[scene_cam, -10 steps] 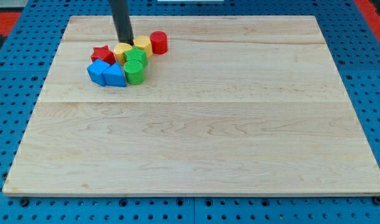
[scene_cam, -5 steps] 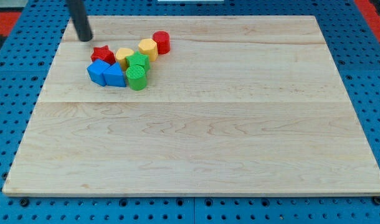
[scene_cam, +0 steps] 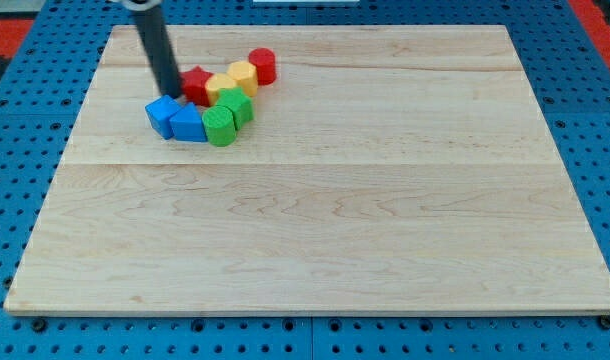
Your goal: Push the yellow heart with the red star slightly towards the right of the board
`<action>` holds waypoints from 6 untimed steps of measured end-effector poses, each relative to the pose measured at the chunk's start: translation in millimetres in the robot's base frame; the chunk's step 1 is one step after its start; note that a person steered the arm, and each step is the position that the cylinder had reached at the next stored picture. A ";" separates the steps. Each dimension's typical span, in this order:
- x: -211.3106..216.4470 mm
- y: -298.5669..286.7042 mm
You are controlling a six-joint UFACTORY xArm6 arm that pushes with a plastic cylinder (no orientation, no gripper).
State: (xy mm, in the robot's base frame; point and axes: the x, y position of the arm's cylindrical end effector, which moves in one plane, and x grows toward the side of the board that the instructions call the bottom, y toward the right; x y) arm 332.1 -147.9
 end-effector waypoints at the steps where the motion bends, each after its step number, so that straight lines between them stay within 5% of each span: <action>1: 3.5 36.1; 4: 11.1 45.8; 6: -4.1 -12.4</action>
